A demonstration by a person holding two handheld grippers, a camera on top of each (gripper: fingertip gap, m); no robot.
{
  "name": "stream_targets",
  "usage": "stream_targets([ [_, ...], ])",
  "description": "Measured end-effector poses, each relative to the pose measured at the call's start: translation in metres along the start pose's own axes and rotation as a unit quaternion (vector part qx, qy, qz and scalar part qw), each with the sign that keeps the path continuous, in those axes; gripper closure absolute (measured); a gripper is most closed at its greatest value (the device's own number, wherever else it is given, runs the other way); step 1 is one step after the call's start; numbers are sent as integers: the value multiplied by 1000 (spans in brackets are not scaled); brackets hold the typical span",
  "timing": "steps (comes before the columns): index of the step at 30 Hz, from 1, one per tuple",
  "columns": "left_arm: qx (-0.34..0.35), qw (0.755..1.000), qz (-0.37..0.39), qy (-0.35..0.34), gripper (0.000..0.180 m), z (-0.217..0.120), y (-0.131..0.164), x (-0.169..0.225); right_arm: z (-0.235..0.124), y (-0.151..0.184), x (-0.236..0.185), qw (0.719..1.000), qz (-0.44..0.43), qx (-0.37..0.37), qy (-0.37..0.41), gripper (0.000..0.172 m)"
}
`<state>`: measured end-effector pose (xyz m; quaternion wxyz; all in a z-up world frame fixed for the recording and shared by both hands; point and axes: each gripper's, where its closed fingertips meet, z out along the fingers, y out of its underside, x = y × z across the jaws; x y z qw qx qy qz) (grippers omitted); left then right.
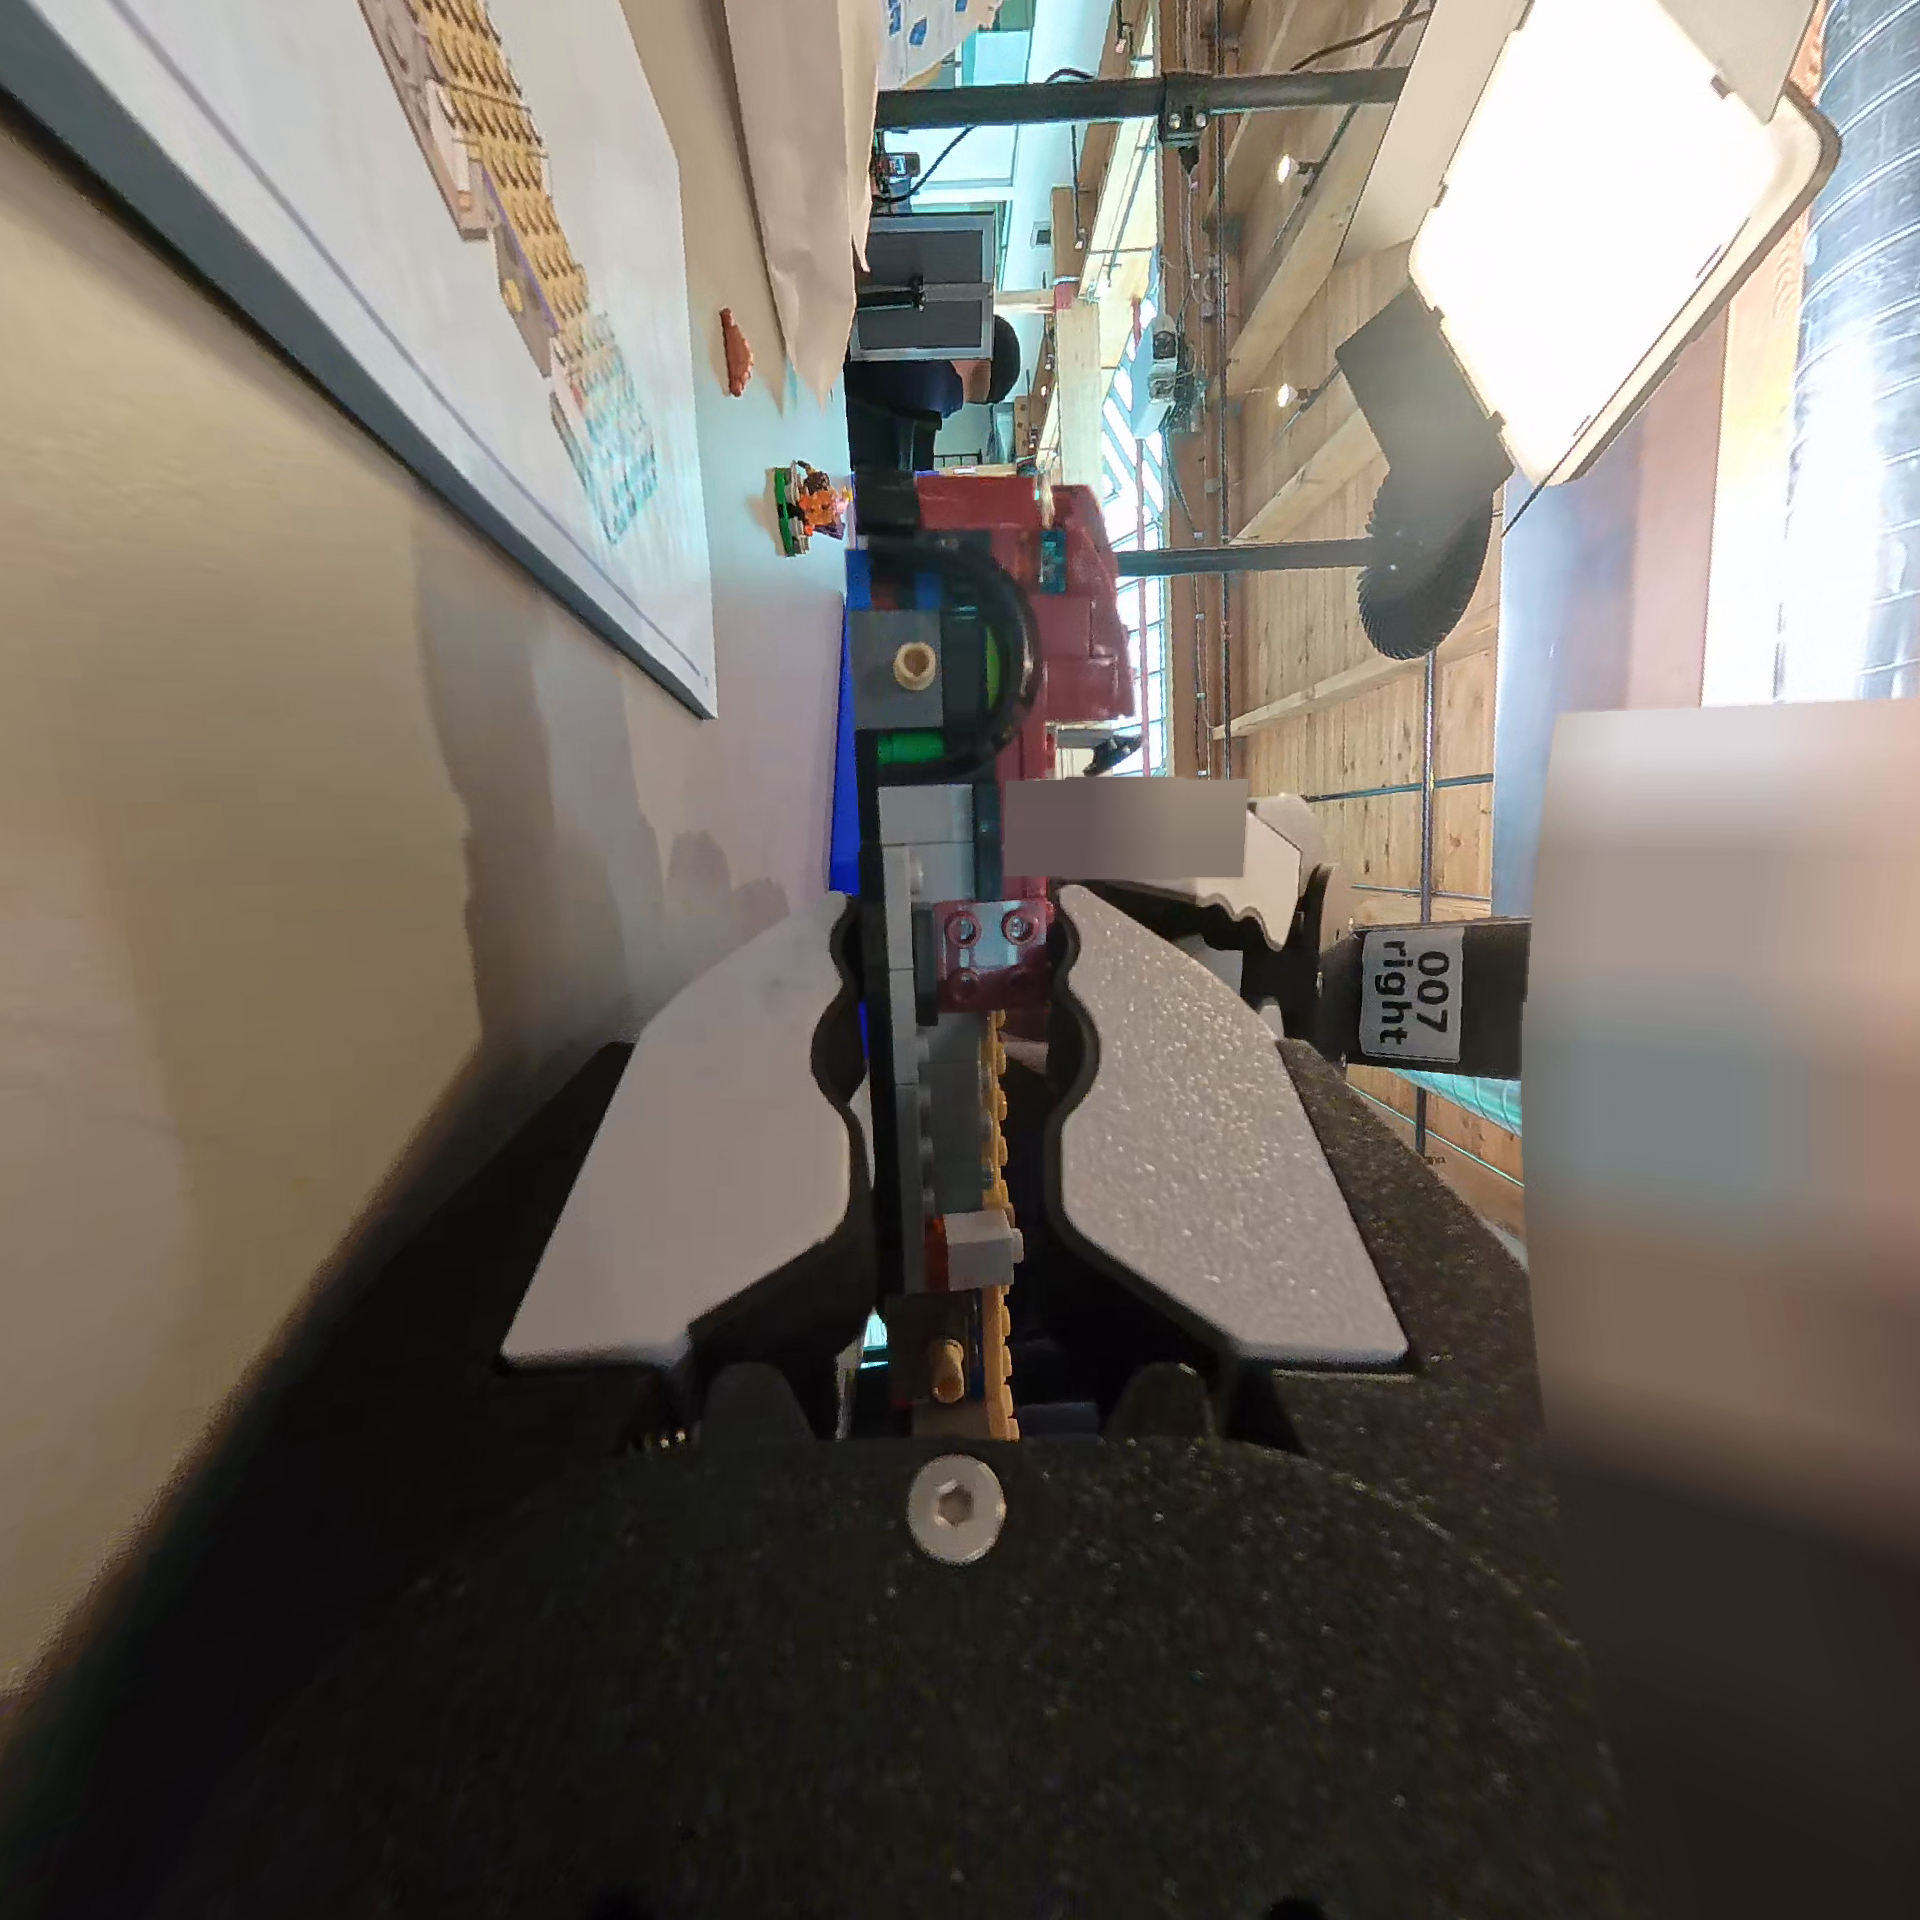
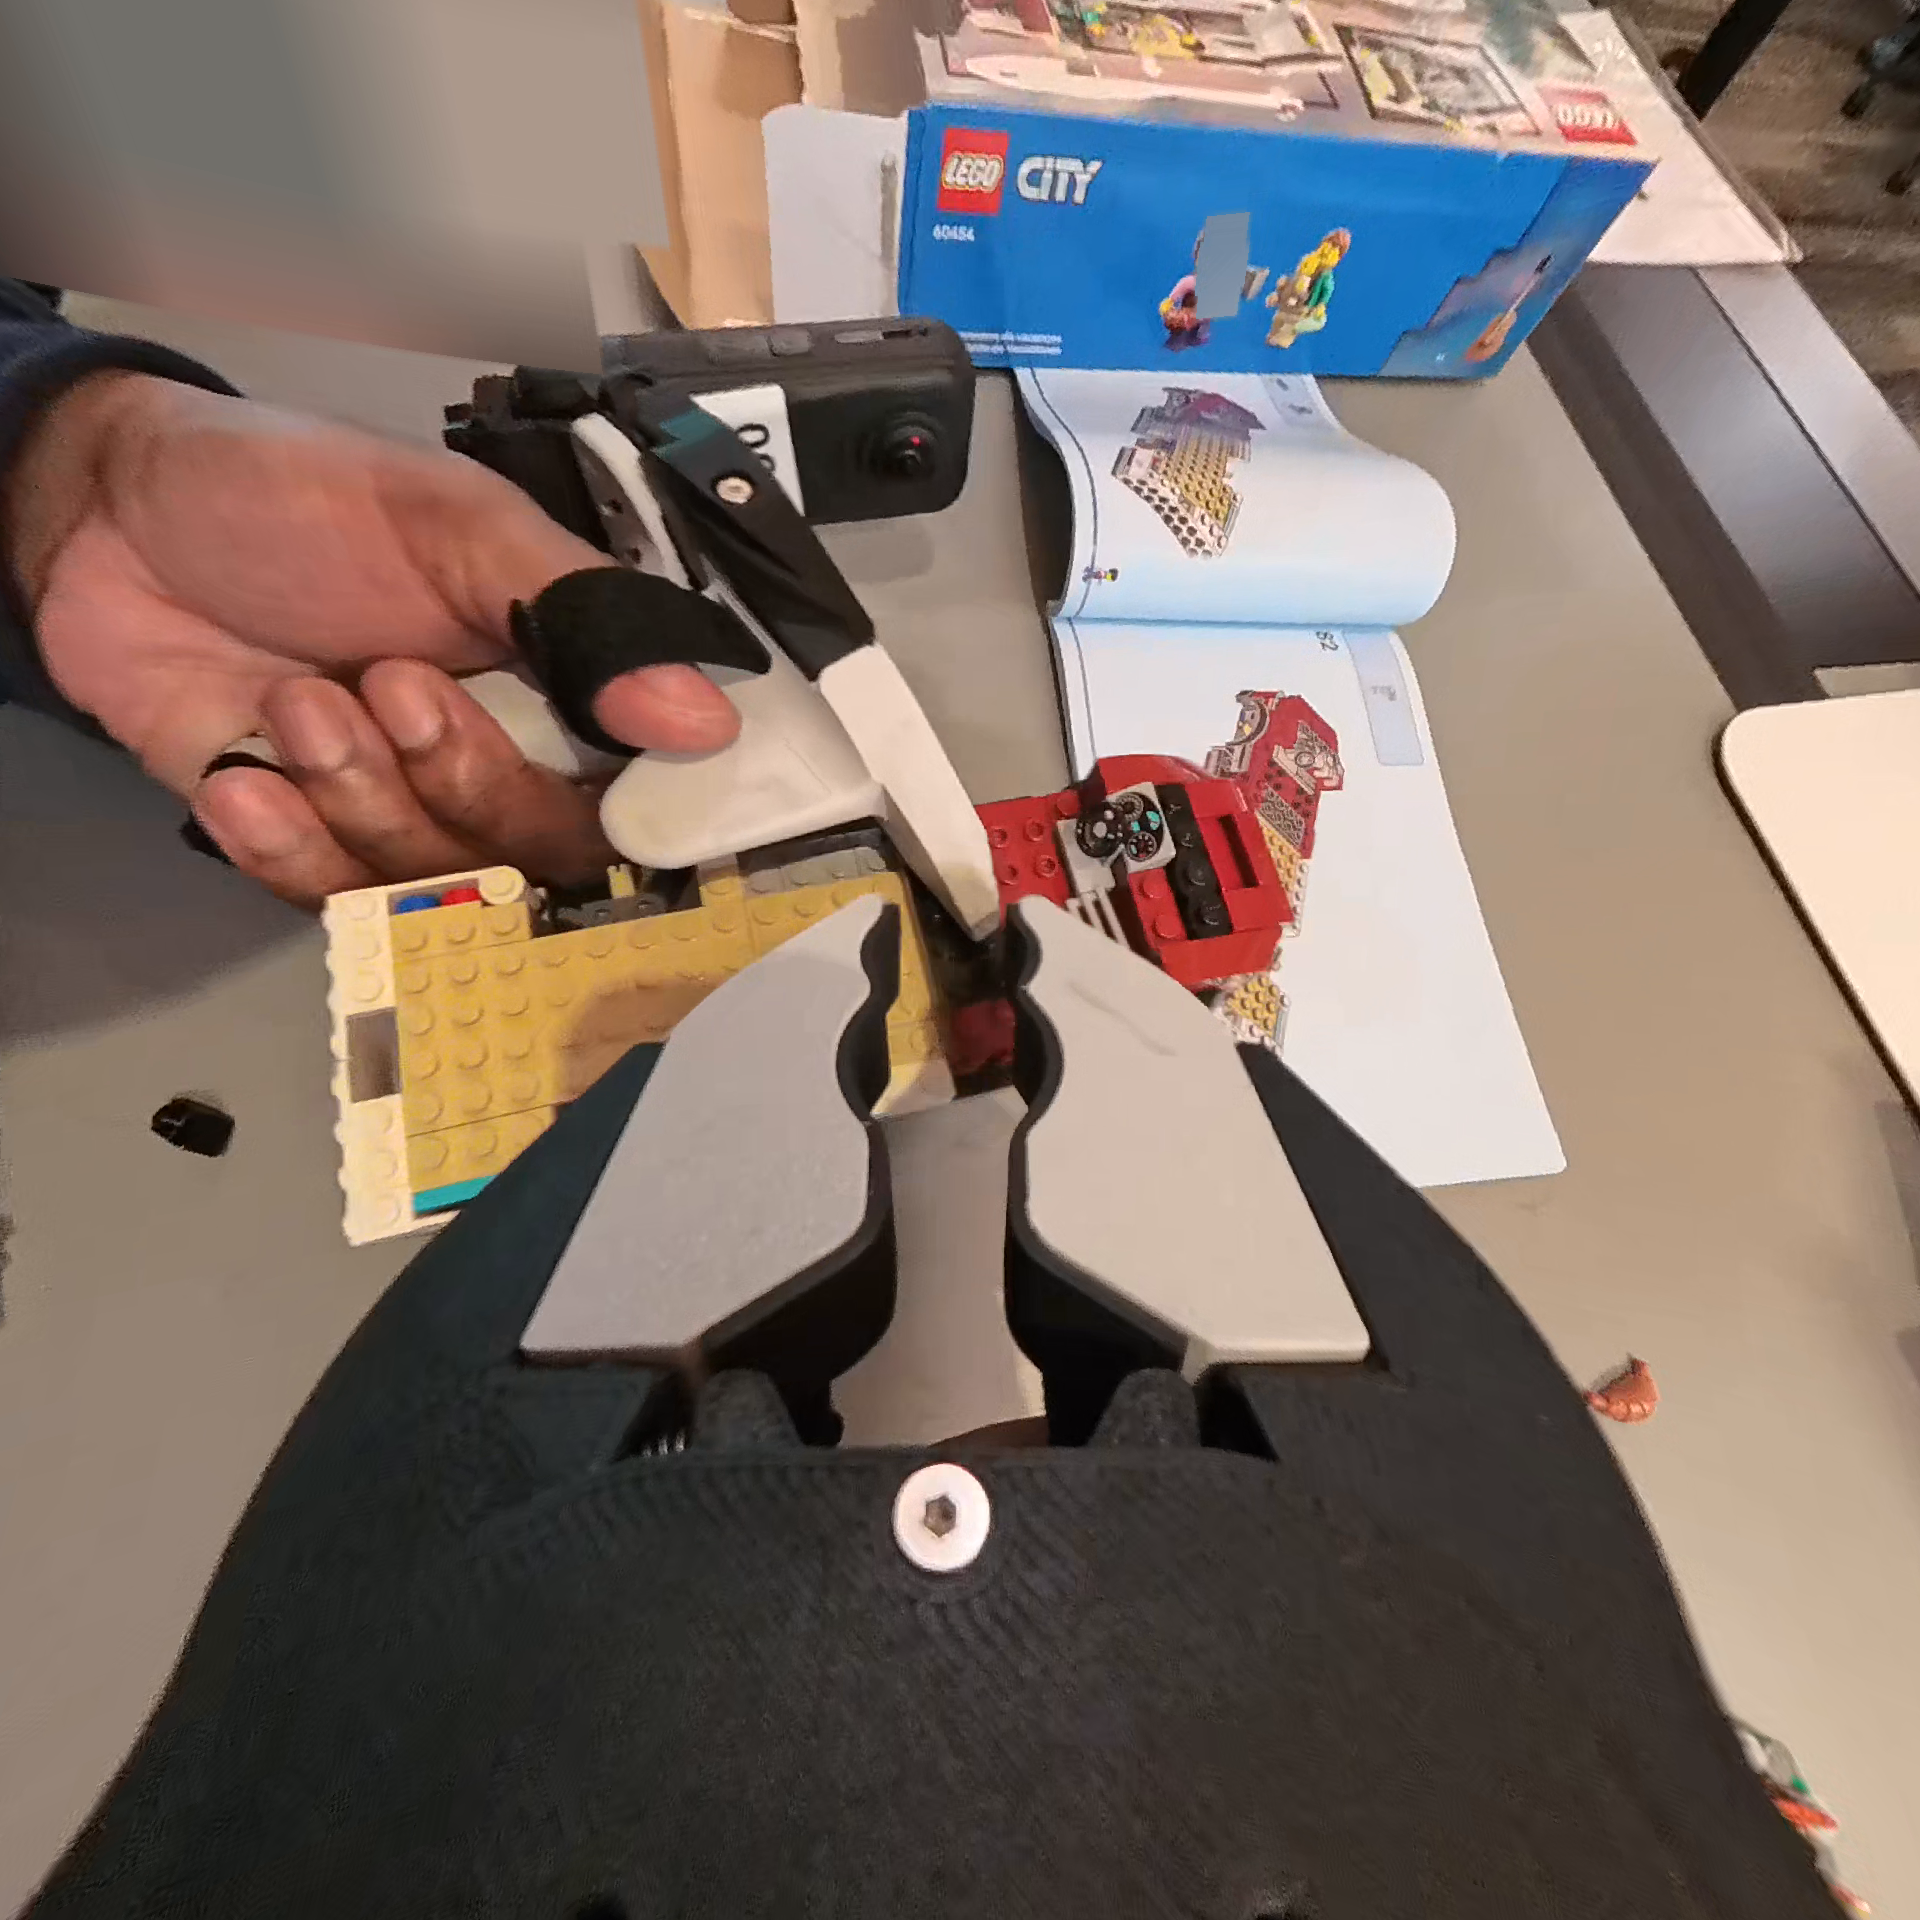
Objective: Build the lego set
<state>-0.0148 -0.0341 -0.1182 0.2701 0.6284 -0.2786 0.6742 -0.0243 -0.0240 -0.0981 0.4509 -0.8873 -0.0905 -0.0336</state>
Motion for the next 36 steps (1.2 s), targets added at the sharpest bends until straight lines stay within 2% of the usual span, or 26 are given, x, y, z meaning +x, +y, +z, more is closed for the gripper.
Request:
stream_targets([
  [1, 1, 1000, 0, 0, 149, 0, 0, 0, 0, 1, 2, 1000, 4, -1, 5, 152],
  [8, -4, 1000, 9, -3, 149, -1, 2, 0, 1, 2, 6, 999, 42, 1, -2, 152],
  [17, -21, 1000, 13, 0, 149, 0, 7, 0, 2, 6, 3, 994, 95, 4, -56, 148],
  [36, -32, 999, 6, 8, 149, 0, 10, 1, 1, 6, 2, 996, 79, 8, -46, 143],
])
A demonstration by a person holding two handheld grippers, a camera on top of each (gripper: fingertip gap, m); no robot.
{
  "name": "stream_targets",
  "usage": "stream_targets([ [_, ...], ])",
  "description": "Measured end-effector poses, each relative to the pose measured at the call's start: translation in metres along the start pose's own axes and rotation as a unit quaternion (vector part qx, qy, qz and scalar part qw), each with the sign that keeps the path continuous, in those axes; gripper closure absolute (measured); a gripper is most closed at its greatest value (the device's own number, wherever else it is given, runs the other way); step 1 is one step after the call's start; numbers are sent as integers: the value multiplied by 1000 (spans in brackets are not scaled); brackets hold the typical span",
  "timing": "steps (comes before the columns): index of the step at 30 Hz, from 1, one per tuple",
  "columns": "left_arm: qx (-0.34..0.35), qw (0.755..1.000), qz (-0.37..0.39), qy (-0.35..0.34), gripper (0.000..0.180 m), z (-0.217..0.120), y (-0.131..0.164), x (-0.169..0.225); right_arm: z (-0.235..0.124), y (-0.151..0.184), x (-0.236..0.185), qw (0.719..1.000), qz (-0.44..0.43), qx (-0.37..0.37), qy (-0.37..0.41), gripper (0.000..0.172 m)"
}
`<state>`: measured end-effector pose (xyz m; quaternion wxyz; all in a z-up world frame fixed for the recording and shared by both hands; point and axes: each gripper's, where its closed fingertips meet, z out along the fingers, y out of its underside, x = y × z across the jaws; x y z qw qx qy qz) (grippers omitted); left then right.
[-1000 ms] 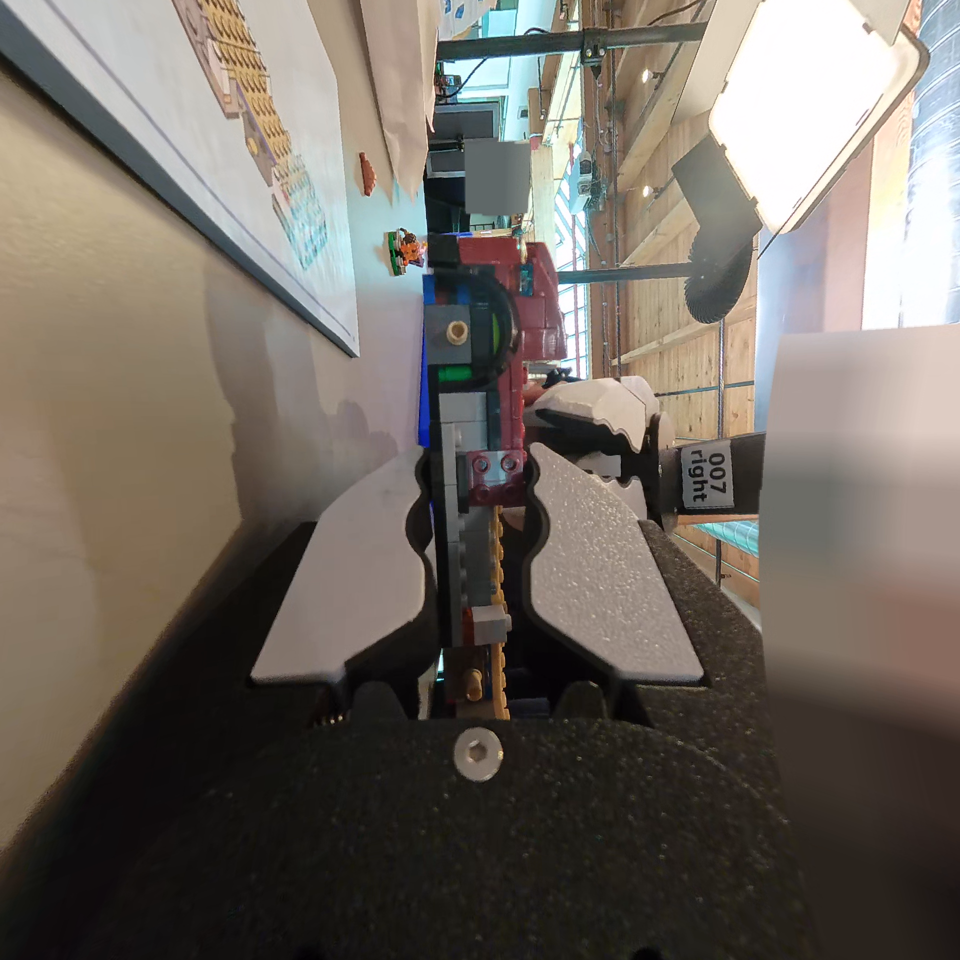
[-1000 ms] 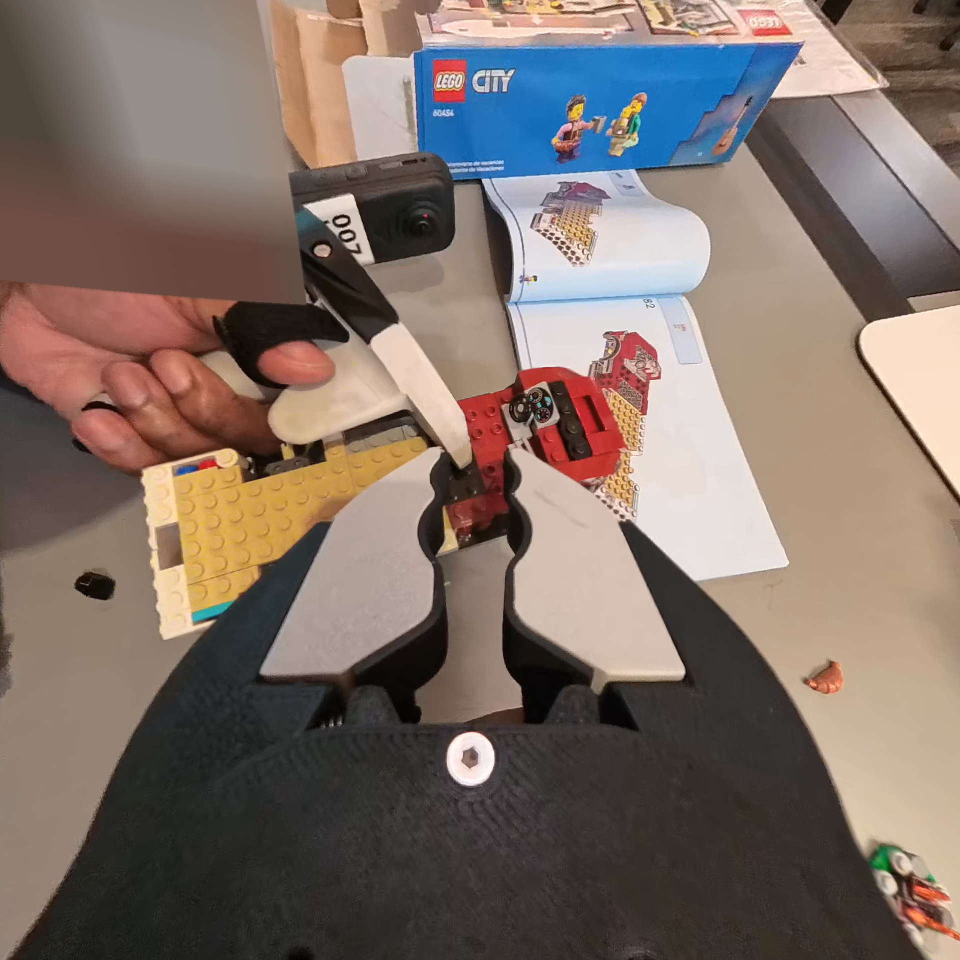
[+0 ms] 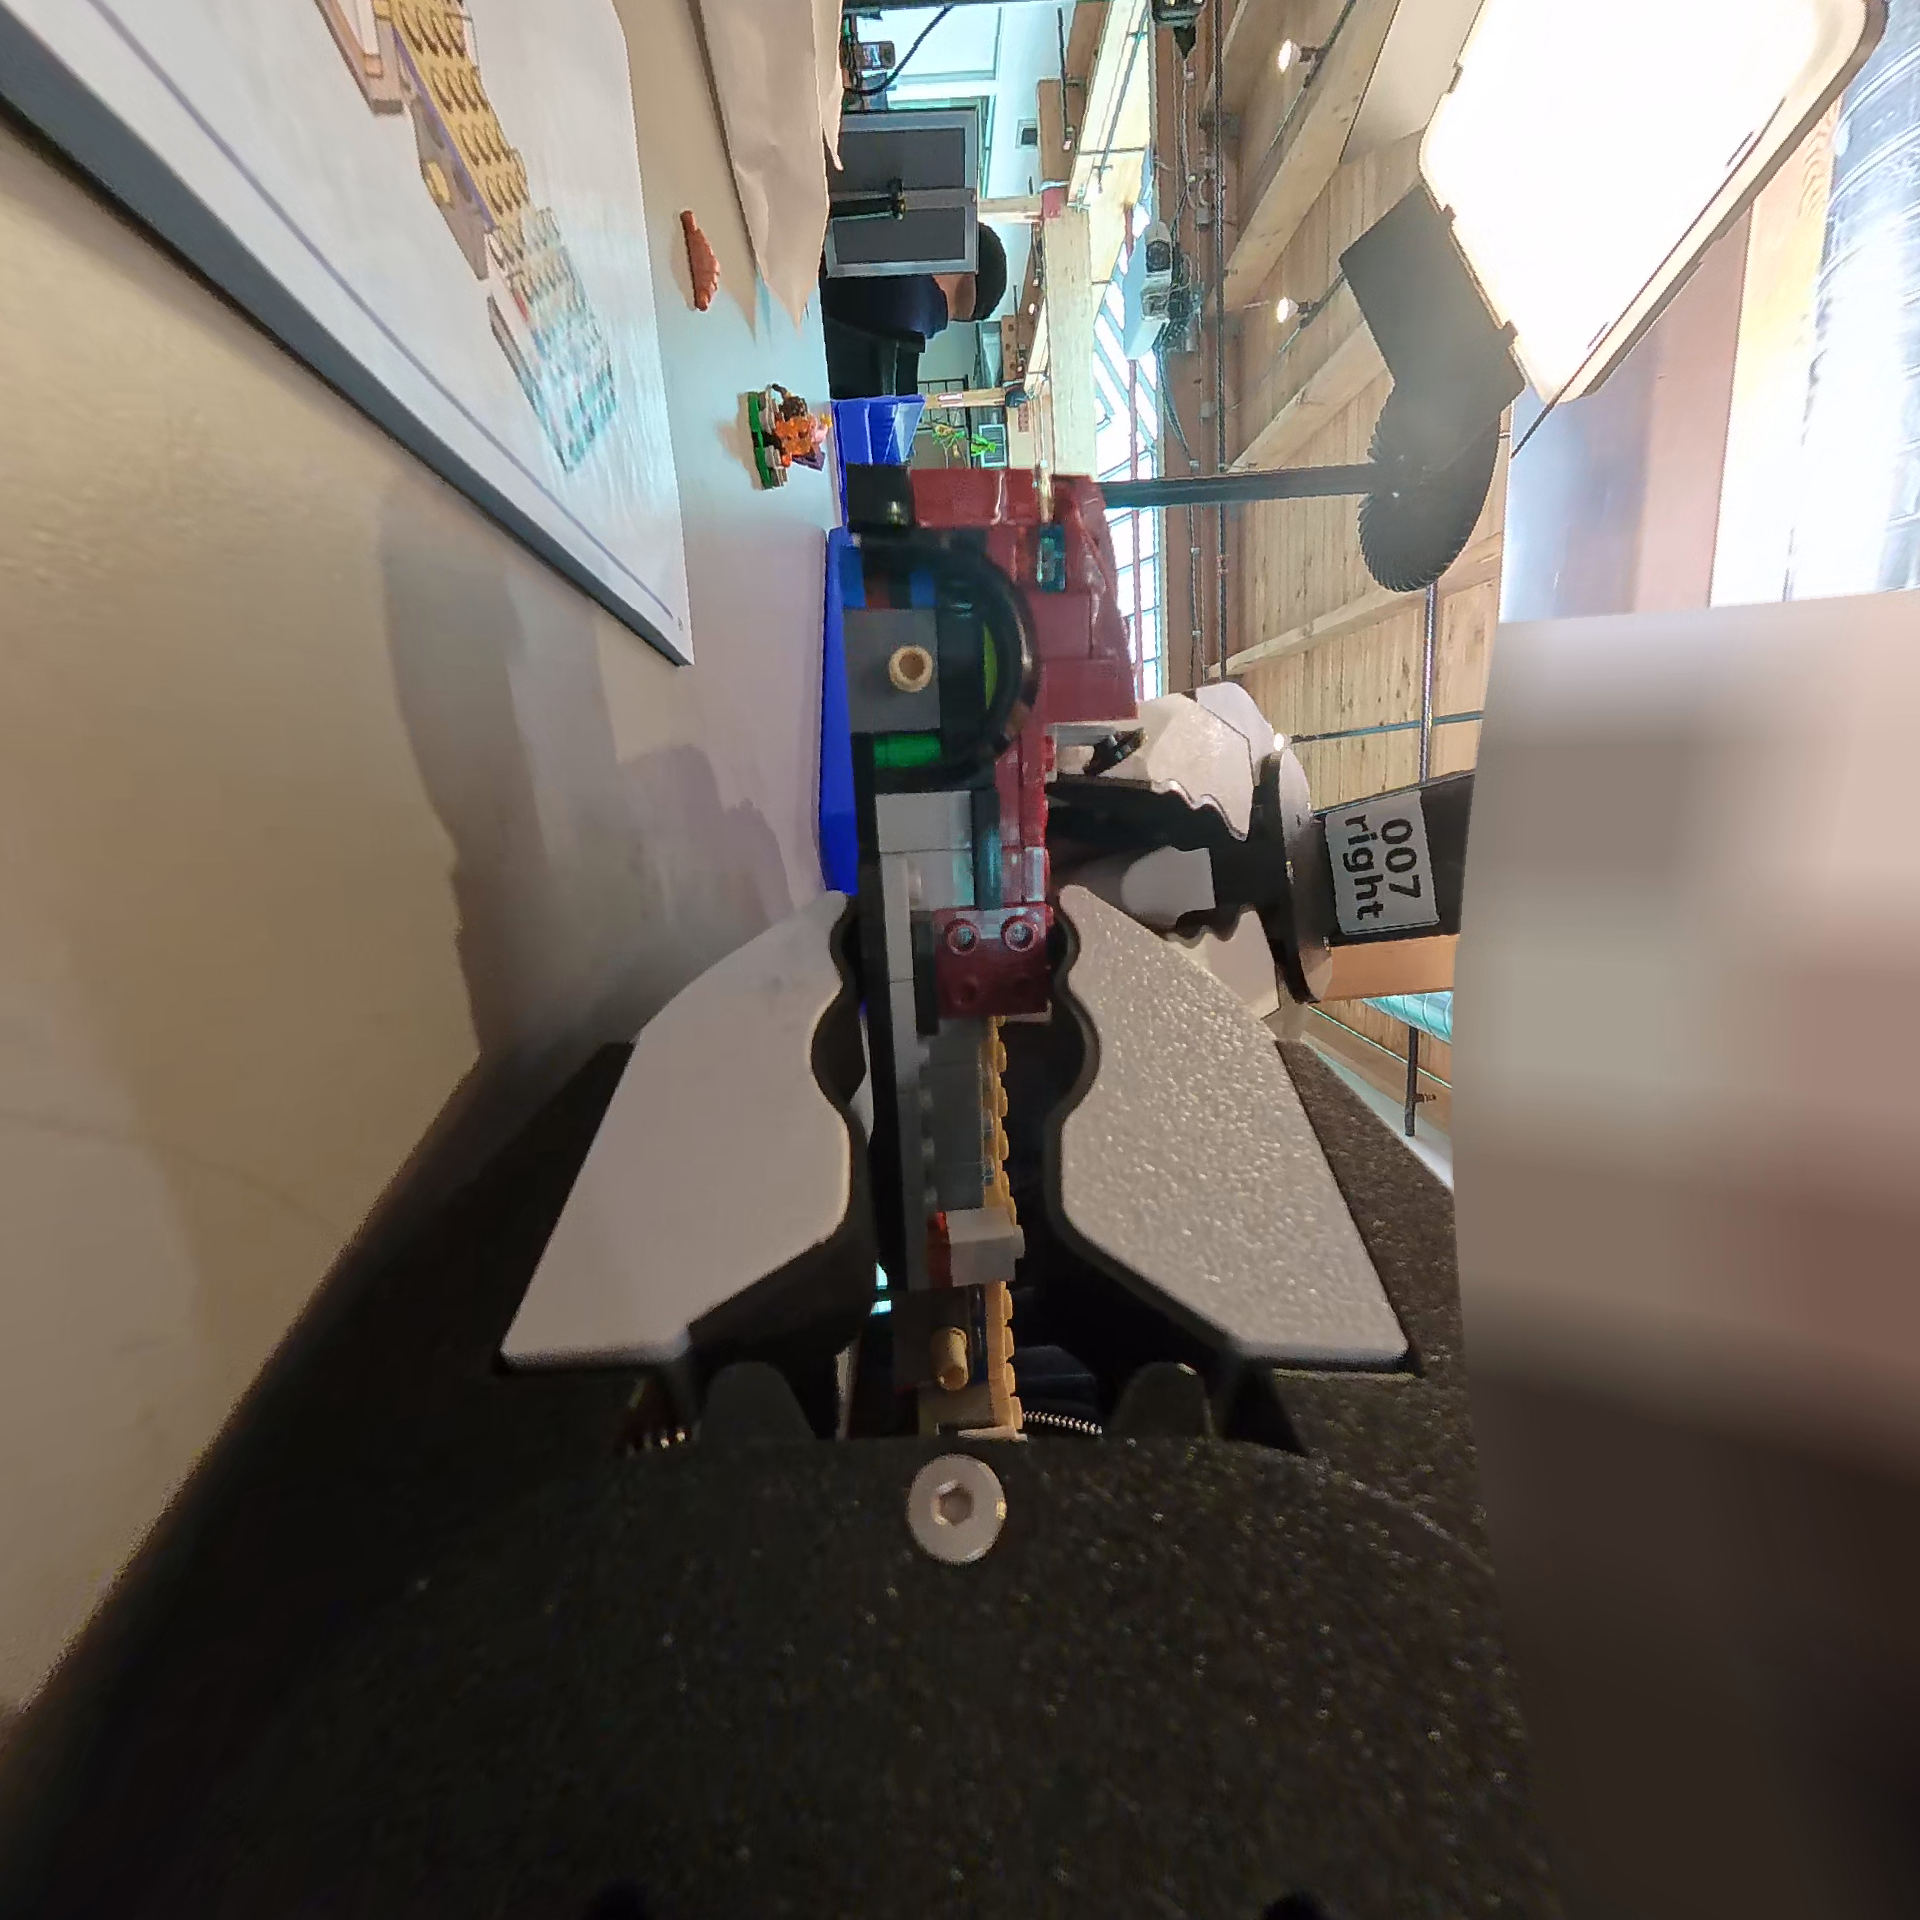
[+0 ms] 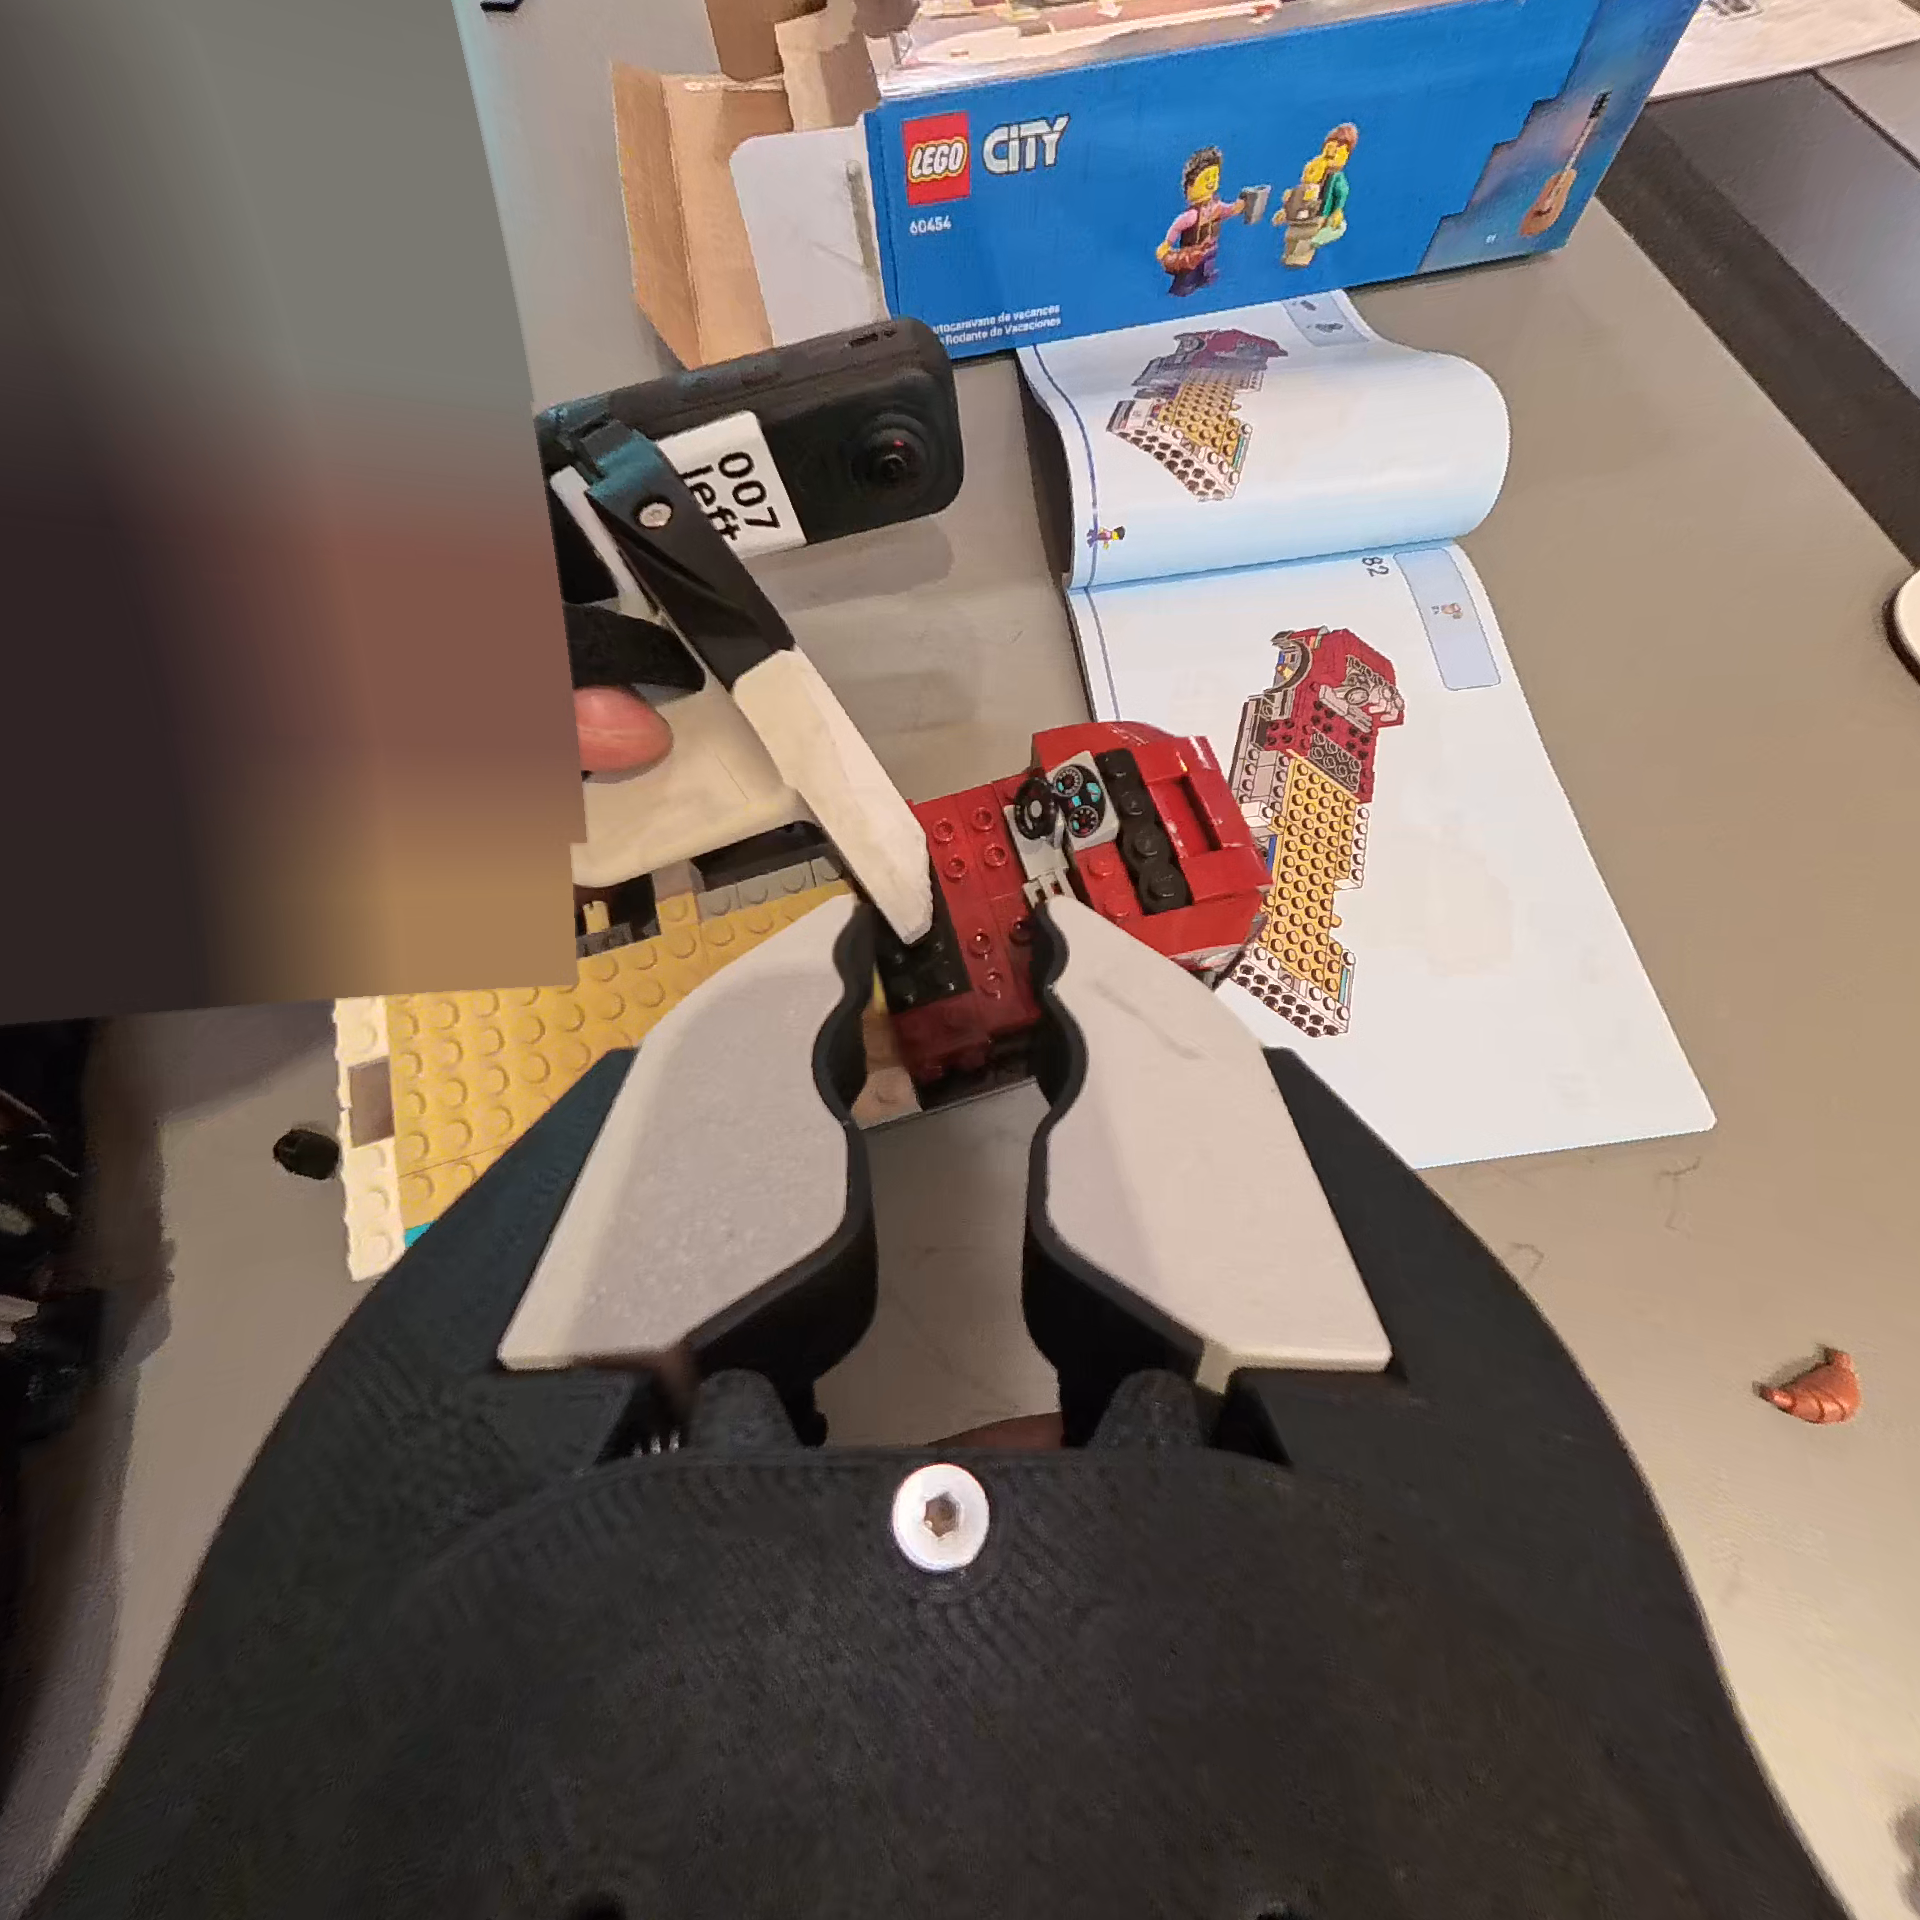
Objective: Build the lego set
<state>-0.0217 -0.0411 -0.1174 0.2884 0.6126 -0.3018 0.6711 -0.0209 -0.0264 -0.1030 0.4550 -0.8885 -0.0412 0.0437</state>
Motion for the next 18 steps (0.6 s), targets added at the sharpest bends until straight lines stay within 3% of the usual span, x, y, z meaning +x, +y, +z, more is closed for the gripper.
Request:
stream_targets([
  [18, -5, 1000, 3, 6, 148, 0, 2, 2, 0, -2, -8, 1000, -13, 16, 5, 122],
])
